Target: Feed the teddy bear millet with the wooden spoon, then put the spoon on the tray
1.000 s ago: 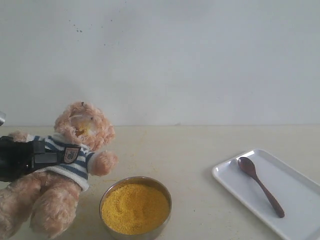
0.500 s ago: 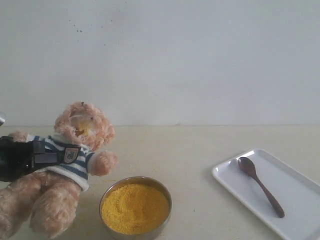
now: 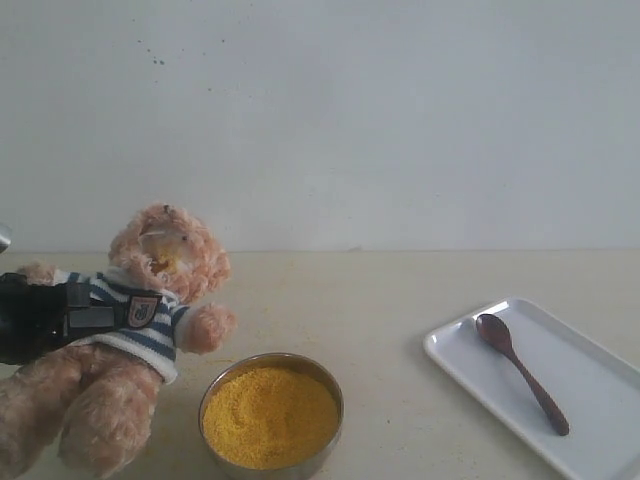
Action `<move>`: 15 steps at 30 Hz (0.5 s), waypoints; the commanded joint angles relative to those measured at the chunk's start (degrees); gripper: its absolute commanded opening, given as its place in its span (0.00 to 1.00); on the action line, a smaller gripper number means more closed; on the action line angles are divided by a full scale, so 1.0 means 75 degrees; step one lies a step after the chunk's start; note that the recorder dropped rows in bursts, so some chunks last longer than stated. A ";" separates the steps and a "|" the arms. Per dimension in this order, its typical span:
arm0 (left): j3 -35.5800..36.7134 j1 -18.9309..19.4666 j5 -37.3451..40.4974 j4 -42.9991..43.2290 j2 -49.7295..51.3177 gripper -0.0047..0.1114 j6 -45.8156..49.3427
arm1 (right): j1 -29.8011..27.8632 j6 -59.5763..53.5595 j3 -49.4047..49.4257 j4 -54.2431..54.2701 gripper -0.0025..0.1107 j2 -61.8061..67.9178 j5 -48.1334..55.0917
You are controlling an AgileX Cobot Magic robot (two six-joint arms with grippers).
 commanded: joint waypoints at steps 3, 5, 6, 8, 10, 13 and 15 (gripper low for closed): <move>-0.0057 -0.0012 0.0152 -0.0088 -0.0020 0.08 0.0054 | -0.0003 0.0185 0.0655 0.0018 0.02 0.0107 -0.0782; -0.0057 -0.0012 0.0152 -0.0088 -0.0020 0.08 0.0054 | -0.0003 0.0185 0.0820 0.0018 0.02 0.0107 -0.0864; -0.0057 -0.0012 0.0152 -0.0088 -0.0020 0.08 0.0054 | -0.0003 0.0185 0.0921 0.0018 0.02 0.0107 -0.0850; -0.0057 -0.0012 0.0152 -0.0088 -0.0020 0.08 0.0054 | -0.0003 0.0185 0.1149 0.0018 0.02 0.0107 -0.0757; -0.0057 -0.0012 0.0152 -0.0088 -0.0020 0.08 0.0054 | -0.0003 0.0185 0.1370 0.0018 0.02 0.0107 -0.0719; -0.0057 -0.0012 0.0152 -0.0088 -0.0020 0.08 0.0054 | -0.0003 0.0185 0.1593 0.0018 0.02 0.0107 -0.0683; -0.0057 -0.0012 0.0152 -0.0088 -0.0020 0.08 0.0054 | -0.0003 0.0185 0.1596 0.0018 0.02 0.0107 -0.0514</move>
